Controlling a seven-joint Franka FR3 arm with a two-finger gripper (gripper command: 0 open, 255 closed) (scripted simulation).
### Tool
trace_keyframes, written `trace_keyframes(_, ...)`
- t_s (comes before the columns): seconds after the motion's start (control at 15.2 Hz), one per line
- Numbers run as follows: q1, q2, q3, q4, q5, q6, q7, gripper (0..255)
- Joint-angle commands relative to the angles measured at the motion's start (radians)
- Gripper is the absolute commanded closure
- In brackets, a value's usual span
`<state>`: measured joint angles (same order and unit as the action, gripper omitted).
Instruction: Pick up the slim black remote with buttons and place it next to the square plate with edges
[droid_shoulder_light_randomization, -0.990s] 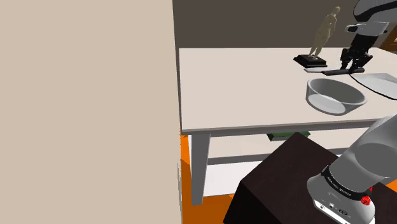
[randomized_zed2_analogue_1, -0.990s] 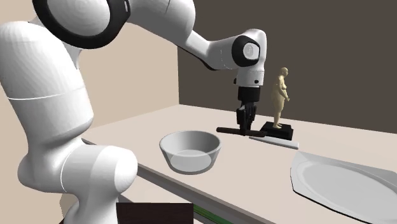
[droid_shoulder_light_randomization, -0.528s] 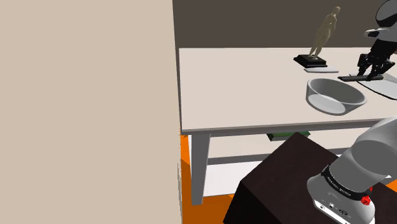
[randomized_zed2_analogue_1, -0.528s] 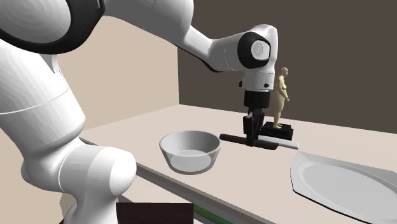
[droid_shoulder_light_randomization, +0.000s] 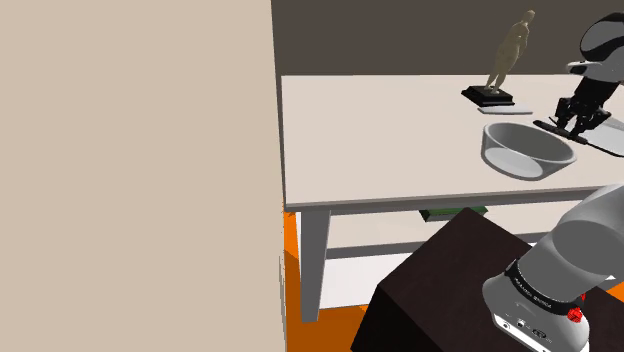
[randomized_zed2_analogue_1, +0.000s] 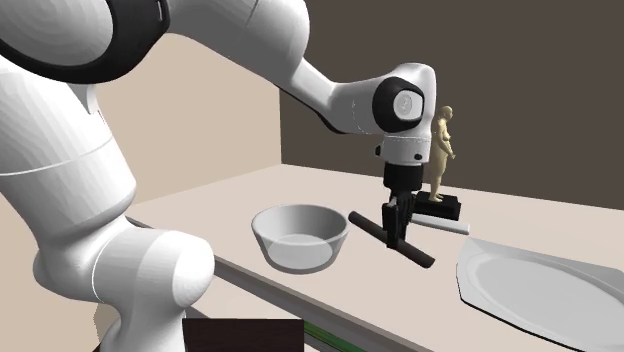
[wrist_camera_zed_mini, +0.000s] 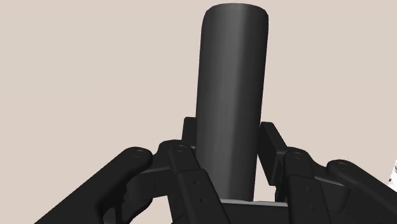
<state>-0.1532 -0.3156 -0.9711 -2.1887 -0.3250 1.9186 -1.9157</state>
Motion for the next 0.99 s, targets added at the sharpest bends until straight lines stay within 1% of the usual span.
trace_keyframes(0.0, 0.002, 0.008, -0.009, -0.024, 0.000, 0.031, 0.000, 255)
trace_keyframes(0.33, 0.016, 0.051, -0.047, -0.074, 0.018, 0.116, -0.015, 255)
trace_keyframes(0.86, 0.015, 0.051, -0.047, -0.074, 0.018, 0.116, -0.016, 255)
trace_keyframes(0.92, 0.016, 0.051, -0.047, -0.074, 0.018, 0.116, -0.016, 0)
